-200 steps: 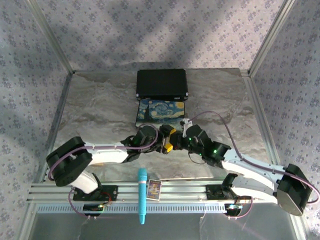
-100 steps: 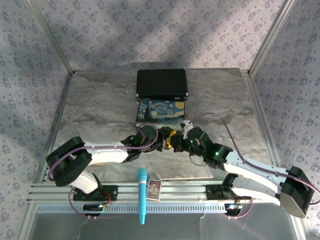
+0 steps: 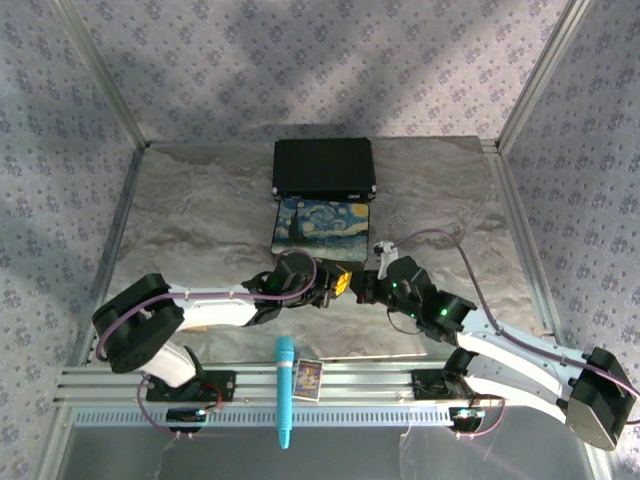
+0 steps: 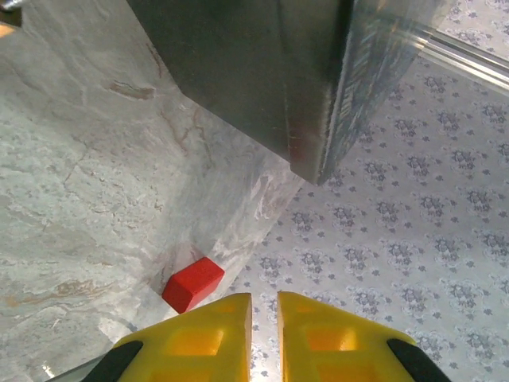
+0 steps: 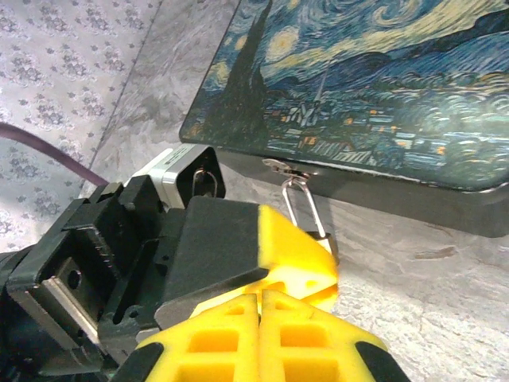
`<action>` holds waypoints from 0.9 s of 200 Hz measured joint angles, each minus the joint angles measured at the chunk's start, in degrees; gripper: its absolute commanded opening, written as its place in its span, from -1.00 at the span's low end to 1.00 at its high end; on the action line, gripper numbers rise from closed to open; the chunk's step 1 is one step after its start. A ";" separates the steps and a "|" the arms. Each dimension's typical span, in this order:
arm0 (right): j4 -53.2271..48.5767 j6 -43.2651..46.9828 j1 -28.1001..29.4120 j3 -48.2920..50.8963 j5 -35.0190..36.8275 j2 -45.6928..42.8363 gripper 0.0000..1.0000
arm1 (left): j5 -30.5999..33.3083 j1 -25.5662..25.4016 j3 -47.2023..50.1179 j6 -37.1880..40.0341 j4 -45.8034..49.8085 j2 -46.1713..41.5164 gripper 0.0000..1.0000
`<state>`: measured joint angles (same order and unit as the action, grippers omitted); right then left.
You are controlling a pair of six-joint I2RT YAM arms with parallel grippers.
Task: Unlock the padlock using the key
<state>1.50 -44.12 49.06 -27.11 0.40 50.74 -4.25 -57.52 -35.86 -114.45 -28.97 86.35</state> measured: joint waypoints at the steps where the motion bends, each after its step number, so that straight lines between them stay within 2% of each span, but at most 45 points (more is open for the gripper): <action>1: 0.00 0.00 0.00 0.00 0.00 -0.02 -1.00 | 0.02 0.00 0.00 -0.02 0.00 -0.02 -0.75; 44: 0.02 0.02 -0.35 0.74 -0.42 -0.13 -1.00 | 1.31 0.31 -0.68 2.78 3.41 -1.95 -0.87; 50: 0.04 0.02 -0.35 0.81 -0.68 -0.13 -0.81 | 1.55 0.44 -0.79 3.10 3.67 -2.27 -0.90; 64: 0.02 0.07 -0.46 0.85 -1.49 -0.13 -0.12 | 2.16 0.55 -0.90 4.98 4.02 -3.06 -0.98; 73: 0.02 0.09 -0.72 0.85 -2.03 -0.20 0.20 | 2.36 0.55 -1.07 6.10 4.50 -3.67 -1.00; 82: 0.04 0.02 -1.40 0.87 -2.80 -0.46 0.42 | 2.84 0.52 -1.31 8.22 5.44 -4.59 -1.00; 100: 1.14 -0.20 -4.02 1.70 -5.05 -1.97 0.69 | 4.55 0.52 -2.25 13.18 7.98 -7.26 -1.00; 122: 4.17 -1.99 -8.04 2.75 -9.07 -3.82 0.71 | 7.08 0.57 -3.15 20.46 9.27 -11.08 -1.00; 150: 12.87 -5.70 -11.74 3.74 -16.20 -3.06 0.64 | 9.70 0.57 -3.30 31.71 7.93 -14.95 -1.00; 180: 22.18 -10.03 -12.48 3.76 -21.88 -0.63 0.40 | 11.21 0.68 -1.99 41.16 2.12 -18.03 -1.00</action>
<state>23.68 -54.15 36.58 -23.35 -21.47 50.11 6.96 -56.84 -37.85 -73.30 -26.85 68.31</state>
